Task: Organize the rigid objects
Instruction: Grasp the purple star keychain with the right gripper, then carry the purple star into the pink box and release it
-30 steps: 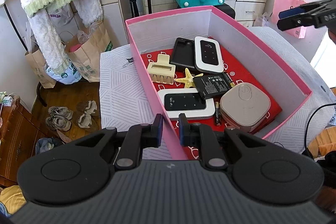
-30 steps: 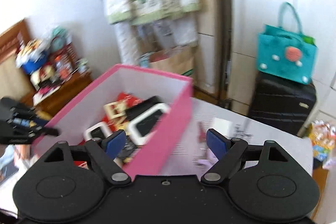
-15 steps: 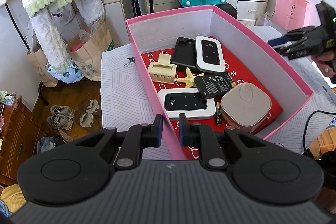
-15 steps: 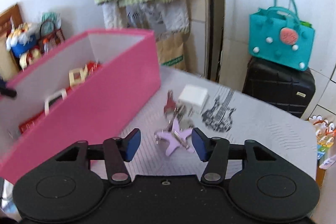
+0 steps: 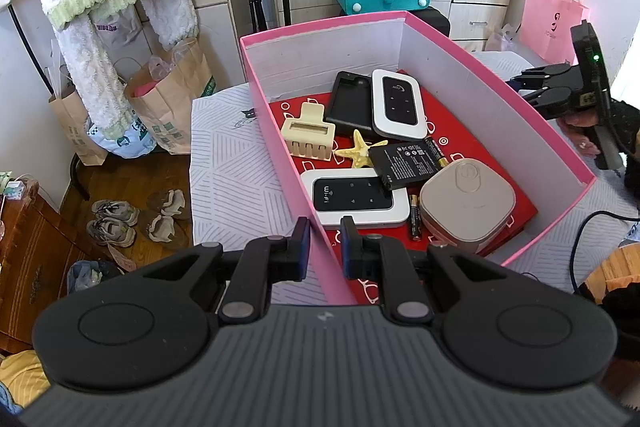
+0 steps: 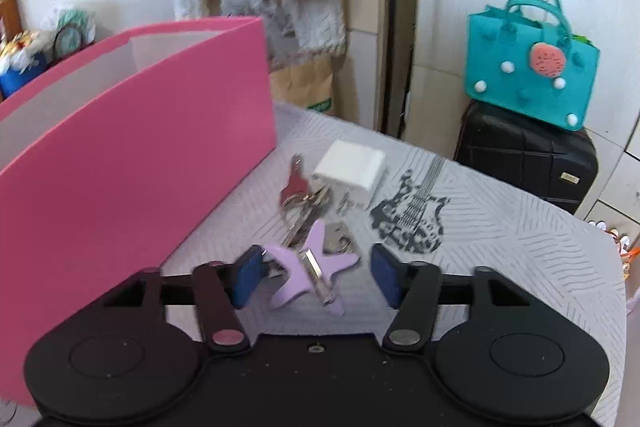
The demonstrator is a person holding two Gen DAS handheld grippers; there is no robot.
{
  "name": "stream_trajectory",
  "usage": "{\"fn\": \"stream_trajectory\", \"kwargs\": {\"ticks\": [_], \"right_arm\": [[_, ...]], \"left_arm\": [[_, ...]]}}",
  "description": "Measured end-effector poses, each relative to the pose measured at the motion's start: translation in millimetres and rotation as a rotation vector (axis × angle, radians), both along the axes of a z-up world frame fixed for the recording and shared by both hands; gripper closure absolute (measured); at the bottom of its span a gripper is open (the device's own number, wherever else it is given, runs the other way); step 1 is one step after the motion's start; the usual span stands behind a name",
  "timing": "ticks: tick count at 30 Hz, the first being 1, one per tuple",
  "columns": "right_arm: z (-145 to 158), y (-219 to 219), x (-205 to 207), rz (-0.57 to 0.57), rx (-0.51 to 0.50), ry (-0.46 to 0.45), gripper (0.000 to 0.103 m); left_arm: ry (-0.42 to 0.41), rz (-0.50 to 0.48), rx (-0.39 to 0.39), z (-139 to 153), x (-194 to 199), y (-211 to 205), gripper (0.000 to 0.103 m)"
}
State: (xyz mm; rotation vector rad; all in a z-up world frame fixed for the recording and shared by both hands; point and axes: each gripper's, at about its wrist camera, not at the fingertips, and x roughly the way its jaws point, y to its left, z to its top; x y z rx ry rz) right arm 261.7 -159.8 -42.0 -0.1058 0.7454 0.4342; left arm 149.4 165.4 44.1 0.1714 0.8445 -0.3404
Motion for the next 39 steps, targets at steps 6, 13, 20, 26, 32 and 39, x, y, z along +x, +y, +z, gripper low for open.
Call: {"fn": "stream_trajectory", "kwargs": {"ticks": [6,13,20,26,32,39], "right_arm": [[2,0,-7,-0.029,-0.014,-0.022,0.053],[14,0,-25,-0.072,-0.024,-0.062,0.055],[48,2,-52,-0.047,0.022,-0.115,0.055],[92,11,-71,0.027,0.138,-0.145,0.055],[125,44,-71,0.186,0.218,-0.113,0.055],[117,108,-43,0.326,0.107,-0.058,0.055]], "left_arm": [[-0.001,-0.001,0.002,0,0,0,0.09],[-0.002,0.007,0.004,0,0,0,0.09],[-0.004,0.011,0.01,0,0,-1,0.09],[0.002,0.012,0.004,1,0,0,0.09],[0.001,0.015,0.009,1,0,0,0.09],[0.003,0.016,0.008,2,0,0,0.09]]}}
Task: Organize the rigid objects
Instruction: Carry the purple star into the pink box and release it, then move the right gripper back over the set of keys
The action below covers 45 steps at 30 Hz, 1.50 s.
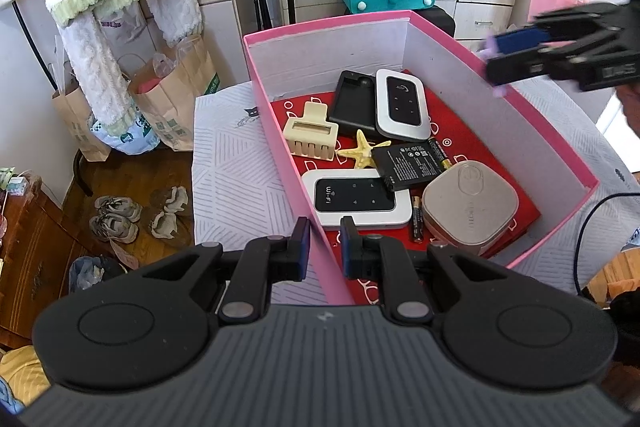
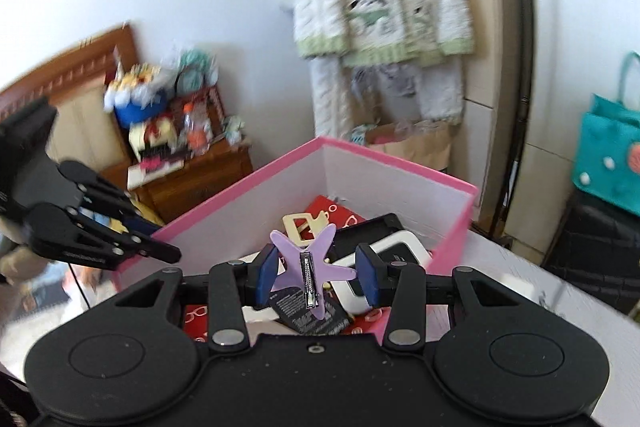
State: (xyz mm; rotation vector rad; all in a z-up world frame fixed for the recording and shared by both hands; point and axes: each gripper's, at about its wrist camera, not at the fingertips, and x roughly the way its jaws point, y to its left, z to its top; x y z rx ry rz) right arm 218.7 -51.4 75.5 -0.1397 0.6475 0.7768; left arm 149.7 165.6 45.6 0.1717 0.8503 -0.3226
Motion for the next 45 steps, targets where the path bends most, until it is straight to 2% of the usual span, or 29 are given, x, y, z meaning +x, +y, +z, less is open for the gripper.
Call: {"fn": "stream_trajectory", "kwargs": {"ticks": [7,10,12,15,21,26,30,34,40,45], "right_arm": [[-18,52,61,0.004,-0.122,0.145,0.055],[-31,62,80,-0.012,-0.169,0.221,0.055],[-36,65,89,-0.025,-0.191,0.24,0.055],[-41,64,95,-0.037,-0.192,0.225,0.055],[-33,51,92,-0.05,-0.118,0.2,0.054],[-12,14,64,-0.086,-0.056,0.123,0.052],[4,-24,39,-0.133,-0.037,0.048,0.043],[13,-63,22,-0.204,-0.019,0.02,0.041],[-9,-112,7,-0.279,0.061,0.024,0.041],[-44,-122,7,-0.317,-0.03,-0.02,0.042]], "left_arm": [[0.003,-0.007,-0.002,-1,1,-1,0.09],[0.005,-0.012,-0.001,-1,1,-1,0.09],[0.006,-0.015,-0.003,-1,1,-1,0.09],[0.011,-0.017,-0.002,0,2,-1,0.09],[0.016,-0.013,-0.003,1,2,-1,0.09],[0.012,-0.012,-0.008,0,2,0,0.09],[0.014,-0.014,-0.008,1,2,1,0.09],[0.012,-0.015,-0.008,1,2,1,0.09],[0.0,0.004,-0.006,0,-1,-1,0.09],[0.002,0.01,-0.001,1,-1,-2,0.09]]}}
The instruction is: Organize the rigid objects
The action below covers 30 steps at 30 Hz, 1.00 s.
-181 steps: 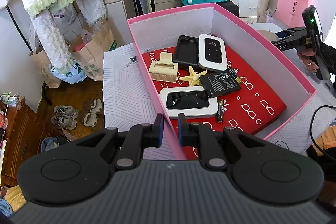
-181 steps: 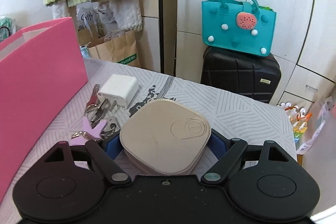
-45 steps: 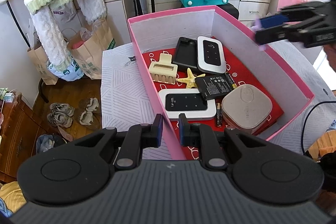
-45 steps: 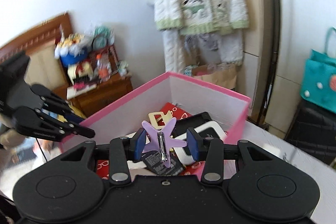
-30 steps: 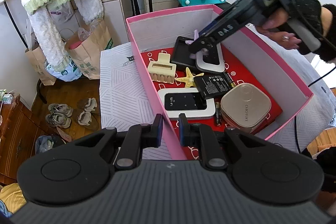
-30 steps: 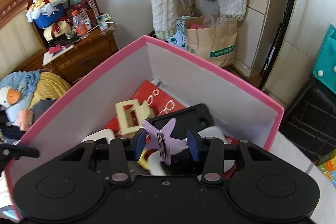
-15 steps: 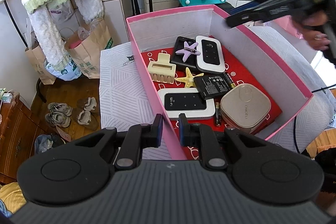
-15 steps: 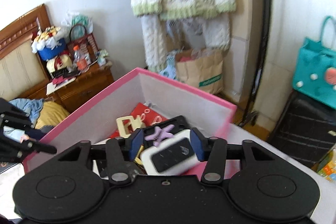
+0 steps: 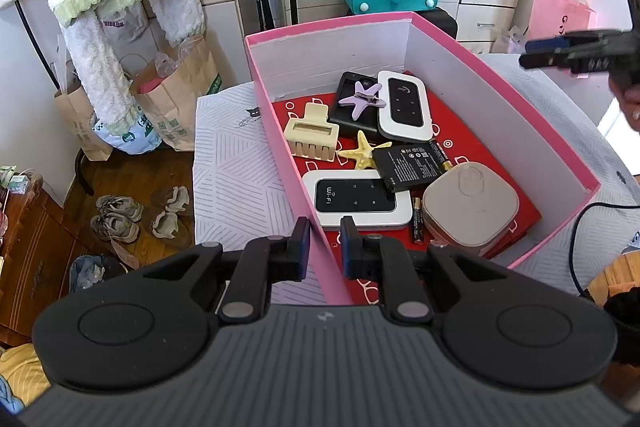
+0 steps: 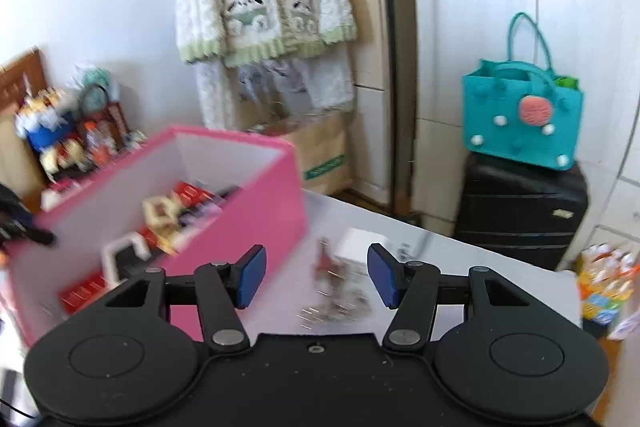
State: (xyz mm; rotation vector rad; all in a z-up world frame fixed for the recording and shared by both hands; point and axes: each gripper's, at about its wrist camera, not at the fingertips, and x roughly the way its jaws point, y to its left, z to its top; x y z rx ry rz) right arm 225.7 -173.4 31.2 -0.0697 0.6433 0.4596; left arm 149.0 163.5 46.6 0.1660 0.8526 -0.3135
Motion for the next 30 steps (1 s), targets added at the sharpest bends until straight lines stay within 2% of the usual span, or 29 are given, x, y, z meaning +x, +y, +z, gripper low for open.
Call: {"fn": "stream_trajectory", "kwargs": {"ticks": [1,3,6,10,14,17,22,24,25,30], "right_arm": [[-6,0,2,0.003,-0.012,0.021,0.043],[-16,0,7,0.011,-0.018,0.055,0.053],[-31,3,13,0.04,-0.018,0.085,0.06],[-46,16,27,0.083,-0.031,0.103,0.062],[-55,25,45,0.066,-0.003,0.124,0.066],[-62,32,59,0.028,-0.029,0.126,0.069],[-70,35,72,-0.017,-0.004,0.129,0.076],[-71,38,71,-0.024,-0.035,0.111,0.091],[-71,40,69,-0.022,-0.054,0.096,0.095],[-70,41,60,-0.014,-0.062,0.083,0.096]], "left_arm": [[0.002,0.001,0.001,1,1,0,0.09],[0.002,0.0,0.004,1,1,0,0.09],[0.002,0.001,0.011,1,1,-1,0.09],[0.002,0.004,0.014,1,1,-1,0.09],[0.002,0.004,0.014,1,1,-1,0.09],[0.004,0.003,0.012,1,1,-1,0.09],[0.01,0.005,0.01,1,2,0,0.09],[0.01,0.007,0.008,2,2,1,0.09],[0.011,0.006,0.01,2,2,1,0.09],[0.009,0.005,0.014,1,1,0,0.09]]}}
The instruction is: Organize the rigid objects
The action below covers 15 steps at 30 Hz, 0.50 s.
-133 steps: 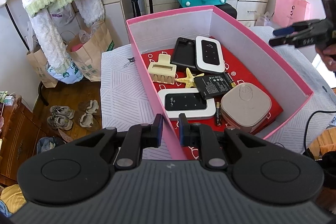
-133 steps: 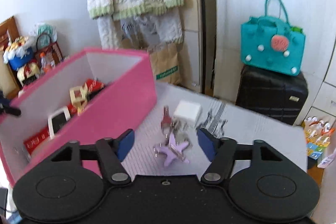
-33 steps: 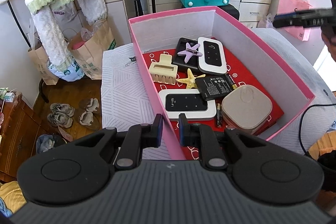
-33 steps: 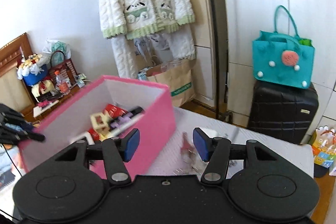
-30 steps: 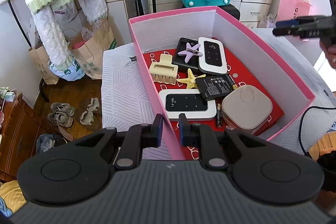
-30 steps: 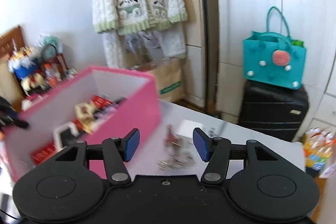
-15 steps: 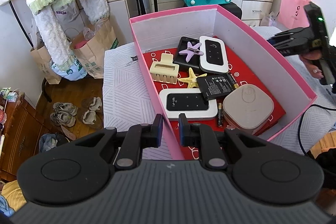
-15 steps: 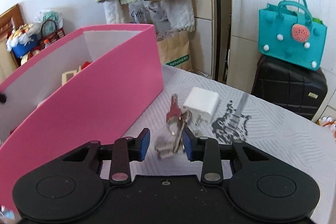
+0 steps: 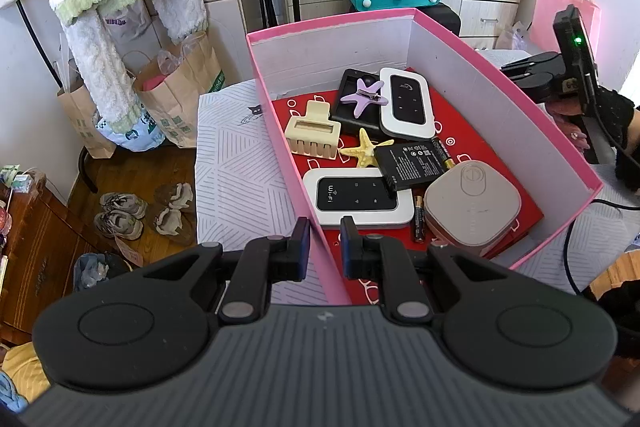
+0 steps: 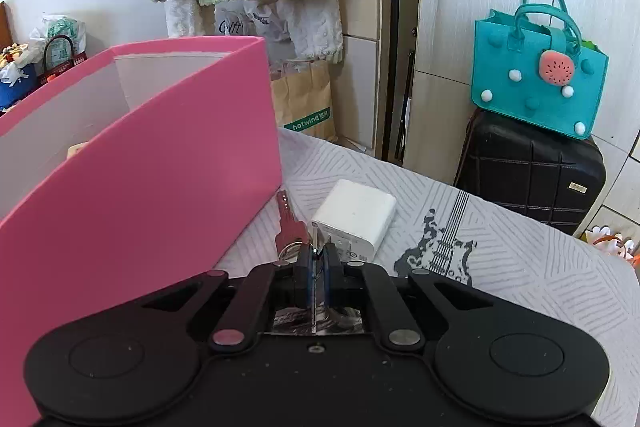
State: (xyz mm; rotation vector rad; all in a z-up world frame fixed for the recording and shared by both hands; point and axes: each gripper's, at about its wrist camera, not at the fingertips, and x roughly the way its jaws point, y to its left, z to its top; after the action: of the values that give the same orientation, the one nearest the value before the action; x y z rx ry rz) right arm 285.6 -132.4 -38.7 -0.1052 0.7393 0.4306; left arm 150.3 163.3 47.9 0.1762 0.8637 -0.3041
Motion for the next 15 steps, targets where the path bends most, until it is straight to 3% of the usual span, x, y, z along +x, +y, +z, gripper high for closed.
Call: {"fn": "stream_trajectory", "kwargs": {"ticks": [15], "right_arm": [[13,-7,-19,0.006,0.032,-0.003,0.1]], "left_arm": [[0.001,0.0,-0.004,0,0,0,0.09]]}}
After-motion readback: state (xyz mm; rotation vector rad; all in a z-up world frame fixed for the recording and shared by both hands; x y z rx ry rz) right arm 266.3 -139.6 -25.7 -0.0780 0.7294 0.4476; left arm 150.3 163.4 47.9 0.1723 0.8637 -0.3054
